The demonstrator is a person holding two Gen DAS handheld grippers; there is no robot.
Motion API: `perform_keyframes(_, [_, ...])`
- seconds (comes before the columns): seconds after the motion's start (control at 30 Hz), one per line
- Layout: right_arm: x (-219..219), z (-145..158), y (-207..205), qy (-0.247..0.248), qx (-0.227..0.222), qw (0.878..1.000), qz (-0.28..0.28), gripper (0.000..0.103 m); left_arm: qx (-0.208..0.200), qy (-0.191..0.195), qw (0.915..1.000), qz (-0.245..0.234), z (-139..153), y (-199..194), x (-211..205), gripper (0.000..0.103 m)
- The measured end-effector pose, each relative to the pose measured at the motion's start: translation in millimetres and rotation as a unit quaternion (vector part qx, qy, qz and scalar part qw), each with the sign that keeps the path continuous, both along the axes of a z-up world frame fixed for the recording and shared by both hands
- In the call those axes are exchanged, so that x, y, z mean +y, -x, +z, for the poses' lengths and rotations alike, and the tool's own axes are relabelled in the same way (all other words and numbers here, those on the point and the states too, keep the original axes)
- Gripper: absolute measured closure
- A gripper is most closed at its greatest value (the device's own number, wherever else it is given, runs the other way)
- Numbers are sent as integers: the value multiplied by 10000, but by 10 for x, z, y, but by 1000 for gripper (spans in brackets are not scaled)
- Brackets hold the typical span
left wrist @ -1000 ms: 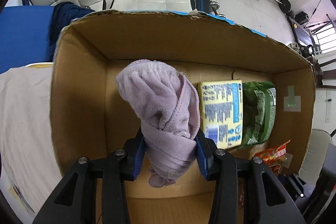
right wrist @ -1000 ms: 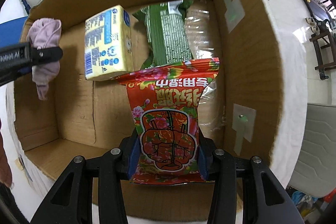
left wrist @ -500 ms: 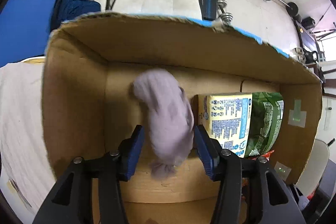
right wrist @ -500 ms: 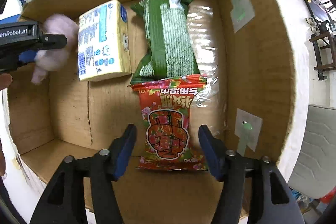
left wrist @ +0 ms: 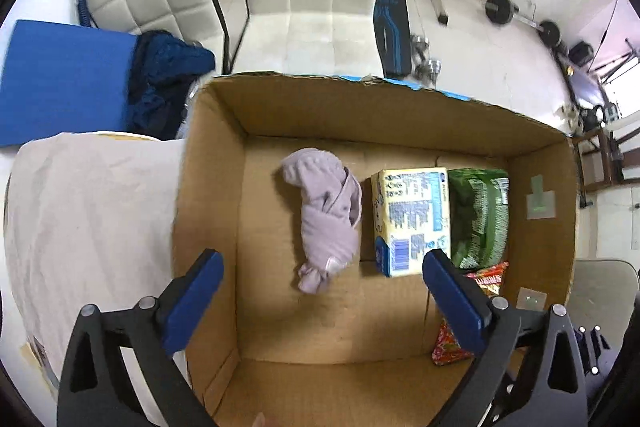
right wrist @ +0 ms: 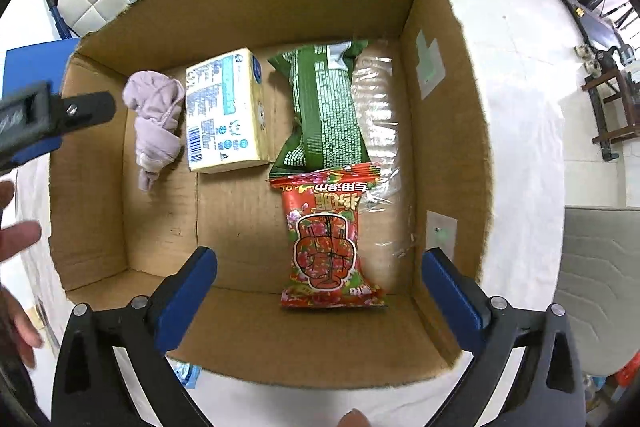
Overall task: Organize soft objects
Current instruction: 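Withdraw both tools from the box toward the last two items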
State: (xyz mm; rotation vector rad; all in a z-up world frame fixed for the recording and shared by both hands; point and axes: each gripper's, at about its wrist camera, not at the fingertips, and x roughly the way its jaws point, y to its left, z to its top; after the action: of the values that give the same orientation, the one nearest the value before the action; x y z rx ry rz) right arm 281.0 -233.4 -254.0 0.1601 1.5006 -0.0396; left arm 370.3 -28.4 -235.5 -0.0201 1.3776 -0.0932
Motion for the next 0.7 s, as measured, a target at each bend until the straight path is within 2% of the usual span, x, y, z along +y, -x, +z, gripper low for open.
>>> perform_keyframes(0.17, [-3, 190, 142, 84, -192, 9998, 16, 0, -423, 14, 9991, -9, 276, 350, 7, 1])
perform_keyframes(0.53, [-44, 930, 675, 233, -905, 9956, -44, 0, -1178, -183, 9929, -37, 884, 1137, 10, 1])
perform_keyframes(0.7, [-25, 1225, 933, 208, -1227, 9922, -45, 0, -1374, -321, 9900, -41, 1113, 1430, -2, 1])
